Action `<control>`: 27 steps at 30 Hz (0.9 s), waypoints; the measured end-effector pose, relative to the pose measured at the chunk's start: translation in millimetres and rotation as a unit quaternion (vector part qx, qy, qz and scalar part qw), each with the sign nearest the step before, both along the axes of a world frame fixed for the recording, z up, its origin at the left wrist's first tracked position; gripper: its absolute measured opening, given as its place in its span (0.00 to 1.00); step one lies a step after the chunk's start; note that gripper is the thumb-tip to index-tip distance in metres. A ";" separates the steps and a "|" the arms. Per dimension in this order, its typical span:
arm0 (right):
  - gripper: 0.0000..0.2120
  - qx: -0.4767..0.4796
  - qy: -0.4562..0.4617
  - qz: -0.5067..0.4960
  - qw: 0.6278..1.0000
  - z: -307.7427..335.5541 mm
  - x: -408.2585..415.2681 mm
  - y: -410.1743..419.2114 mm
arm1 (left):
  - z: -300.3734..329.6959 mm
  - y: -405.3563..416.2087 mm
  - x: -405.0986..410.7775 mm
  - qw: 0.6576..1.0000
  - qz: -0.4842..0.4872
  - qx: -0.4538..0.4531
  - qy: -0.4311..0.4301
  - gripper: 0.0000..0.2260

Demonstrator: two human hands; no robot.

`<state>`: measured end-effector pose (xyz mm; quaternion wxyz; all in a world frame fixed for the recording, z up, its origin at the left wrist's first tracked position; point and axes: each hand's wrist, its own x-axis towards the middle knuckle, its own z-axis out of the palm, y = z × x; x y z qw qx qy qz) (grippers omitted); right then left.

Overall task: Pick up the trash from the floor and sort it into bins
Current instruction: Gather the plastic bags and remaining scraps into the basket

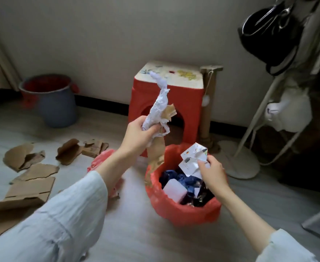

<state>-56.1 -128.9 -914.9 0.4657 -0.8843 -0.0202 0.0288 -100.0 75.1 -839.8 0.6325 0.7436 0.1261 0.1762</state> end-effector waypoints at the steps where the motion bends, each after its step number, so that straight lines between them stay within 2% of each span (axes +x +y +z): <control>1: 0.07 0.008 0.004 -0.005 1.000 -1.1 3.9 -4.7 | -0.1 -7.0 7.6 1.000 -0.008 -0.025 0.000 0.06; 4: 0.04 -0.010 0.003 -0.031 0.999 -9.6 21.2 -18.1 | -12.5 -28.8 28.8 0.991 -0.014 -0.129 0.018 0.06; 6: 0.10 -0.012 0.032 -0.024 0.999 -17.4 27.2 -22.8 | -31.3 -38.6 35.4 0.985 -0.008 -0.169 0.033 0.06; 9: 0.26 -0.023 0.089 -0.005 0.996 -28.7 26.6 -23.9 | -68.7 -44.1 35.1 0.980 -0.001 -0.184 0.074 0.06; 12: 0.24 -0.026 0.104 -0.011 0.994 -44.6 22.6 -23.2 | -105.7 -45.0 31.4 0.979 0.008 -0.166 0.119 0.08; 15: 0.19 0.015 0.127 -0.029 0.991 -57.1 18.6 -17.5 | -132.9 -51.0 29.6 0.983 -0.016 -0.091 0.159 0.08; 18: 0.20 0.013 0.080 -0.029 0.996 -66.2 16.0 -14.8 | -150.8 -61.1 30.6 0.976 -0.081 0.021 0.200 0.21; 20: 0.22 -0.015 0.035 -0.008 0.999 -70.9 13.5 -13.9 | -159.1 -65.6 32.2 0.947 -0.129 0.184 0.231 0.30; 22: 0.22 -0.050 -0.016 0.028 0.998 -73.3 9.3 -11.7 | -160.7 -67.9 31.4 0.895 -0.133 0.347 0.244 0.31; 23: 0.23 -0.073 -0.044 0.051 0.995 -75.6 8.2 -9.9 | -160.4 -67.4 30.5 0.874 -0.127 0.400 0.243 0.30; 25: 0.23 -0.122 -0.071 0.105 0.984 -79.9 7.8 -6.5 | -161.0 -62.8 28.8 0.850 -0.125 0.458 0.230 0.29; 27: 0.25 -0.178 -0.061 0.164 0.968 -83.6 9.2 -4.1 | -163.5 -54.6 24.6 0.826 -0.148 0.491 0.233 0.27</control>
